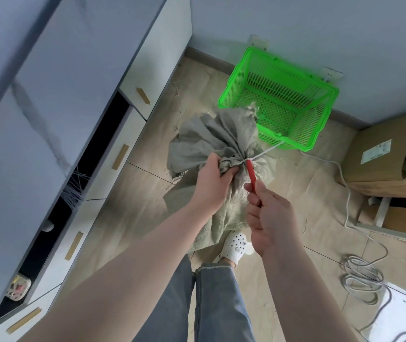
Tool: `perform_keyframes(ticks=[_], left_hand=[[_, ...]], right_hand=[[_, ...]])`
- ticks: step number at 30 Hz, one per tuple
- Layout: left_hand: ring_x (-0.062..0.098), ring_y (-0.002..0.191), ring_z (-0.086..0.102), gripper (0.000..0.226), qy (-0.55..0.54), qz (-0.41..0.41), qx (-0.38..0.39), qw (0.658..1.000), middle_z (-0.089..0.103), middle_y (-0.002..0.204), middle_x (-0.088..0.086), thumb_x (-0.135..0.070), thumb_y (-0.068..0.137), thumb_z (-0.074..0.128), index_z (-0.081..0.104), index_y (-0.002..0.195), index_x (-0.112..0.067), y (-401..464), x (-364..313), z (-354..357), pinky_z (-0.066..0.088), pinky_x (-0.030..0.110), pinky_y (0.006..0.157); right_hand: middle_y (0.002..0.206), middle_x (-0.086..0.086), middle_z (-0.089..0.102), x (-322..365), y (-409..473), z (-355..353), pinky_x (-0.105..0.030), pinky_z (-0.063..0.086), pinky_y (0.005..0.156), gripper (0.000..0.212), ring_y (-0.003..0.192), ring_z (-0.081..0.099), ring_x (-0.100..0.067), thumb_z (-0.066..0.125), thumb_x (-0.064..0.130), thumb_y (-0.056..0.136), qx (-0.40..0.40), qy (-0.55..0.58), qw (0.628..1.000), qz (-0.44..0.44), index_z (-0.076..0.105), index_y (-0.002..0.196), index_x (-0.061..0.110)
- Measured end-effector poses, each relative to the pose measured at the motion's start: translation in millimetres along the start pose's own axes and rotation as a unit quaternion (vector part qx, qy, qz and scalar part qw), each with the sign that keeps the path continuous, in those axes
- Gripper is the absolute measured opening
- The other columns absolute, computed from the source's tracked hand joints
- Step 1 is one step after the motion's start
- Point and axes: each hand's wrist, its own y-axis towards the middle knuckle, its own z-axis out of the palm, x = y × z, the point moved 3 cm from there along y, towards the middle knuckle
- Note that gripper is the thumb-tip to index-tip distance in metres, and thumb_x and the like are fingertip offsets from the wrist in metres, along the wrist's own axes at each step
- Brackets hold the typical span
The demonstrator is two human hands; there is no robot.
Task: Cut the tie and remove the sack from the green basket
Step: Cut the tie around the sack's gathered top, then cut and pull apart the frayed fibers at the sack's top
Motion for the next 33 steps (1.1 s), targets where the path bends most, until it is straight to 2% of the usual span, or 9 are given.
perform_keyframes(ticks=[8,12,14,18,21,26,29,31,33], left_hand=[[0.015,0.080,0.055,0.021,0.022,-0.010,-0.015,1.000,0.062,0.094,0.005,-0.023,0.097,0.056,0.050,0.104,-0.005,11,1,3,0.044,0.030,0.068],[0.011,0.082,0.054,0.023,0.093,-0.076,-0.010,0.993,0.056,0.099,-0.002,-0.025,0.098,0.054,0.049,0.112,-0.008,-4,32,-3,0.038,0.020,0.069],[0.011,0.086,0.058,0.024,0.087,-0.063,0.010,0.994,0.059,0.099,-0.004,-0.028,0.096,0.056,0.050,0.112,-0.010,-24,47,0,0.042,0.020,0.072],[0.012,0.086,0.058,0.023,0.016,-0.021,-0.018,0.999,0.062,0.096,-0.001,-0.028,0.096,0.057,0.051,0.108,-0.010,-26,37,-2,0.041,0.021,0.072],[-0.001,0.082,0.056,0.019,0.009,0.010,-0.005,1.000,0.060,0.095,-0.012,-0.025,0.097,0.056,0.053,0.112,-0.015,-18,22,-8,0.041,0.011,0.070],[-0.008,0.068,0.056,0.009,-0.127,-0.033,0.027,0.991,0.065,0.084,-0.014,-0.015,0.094,0.060,0.063,0.101,-0.019,-21,20,-14,0.042,0.005,0.062],[0.000,0.081,0.062,0.013,-0.269,-0.108,0.077,0.954,0.069,0.083,-0.011,-0.008,0.094,0.058,0.065,0.094,-0.019,-26,25,-13,0.049,0.012,0.076],[0.011,0.090,0.063,0.015,-0.328,-0.141,0.112,0.927,0.069,0.092,0.000,-0.002,0.094,0.055,0.064,0.098,-0.013,-27,30,-13,0.050,0.023,0.086],[0.015,0.089,0.065,0.022,-0.330,-0.150,0.132,0.922,0.070,0.094,0.006,0.006,0.091,0.052,0.064,0.103,-0.008,-27,32,-19,0.051,0.024,0.080]], right_hand=[[0.054,0.004,0.036,7,-4,-2,-0.014,0.016,0.028,0.027,0.035,0.022,-0.001,0.050,0.022,0.100,0.016,0.005,1.000,0.005,0.061,0.084,0.004],[0.053,0.006,0.038,73,-5,1,-0.015,0.016,0.028,0.029,0.036,0.023,-0.001,0.048,0.024,0.101,0.027,0.034,0.993,-0.111,0.062,0.083,0.007],[0.053,0.007,0.038,101,-2,4,-0.015,0.018,0.030,0.028,0.037,0.023,-0.002,0.048,0.026,0.101,0.027,0.021,0.990,-0.134,0.062,0.087,0.007],[0.053,0.006,0.037,72,8,-3,-0.015,0.016,0.030,0.030,0.035,0.023,-0.002,0.046,0.028,0.102,-0.022,-0.078,0.992,-0.093,0.061,0.081,0.012],[0.058,0.005,0.036,40,16,-13,-0.018,0.017,0.033,0.033,0.036,0.024,-0.004,0.045,0.034,0.100,-0.076,-0.126,0.985,-0.086,0.058,0.077,0.015],[0.073,0.005,0.045,25,36,4,-0.024,0.034,0.051,0.033,0.058,0.041,-0.012,0.062,0.045,0.089,-0.089,-0.312,0.930,-0.169,0.047,0.088,0.016],[0.097,-0.001,0.053,18,53,18,-0.030,0.038,0.066,0.049,0.083,0.052,-0.019,0.071,0.045,0.083,-0.082,-0.359,0.917,-0.155,0.044,0.105,0.011],[0.094,0.001,0.052,12,60,22,-0.028,0.036,0.061,0.047,0.082,0.051,-0.017,0.074,0.037,0.083,-0.066,-0.325,0.936,-0.114,0.042,0.107,0.011],[0.085,0.004,0.049,8,64,21,-0.025,0.035,0.057,0.041,0.074,0.048,-0.012,0.075,0.025,0.083,-0.058,-0.288,0.950,-0.102,0.041,0.104,0.013]])
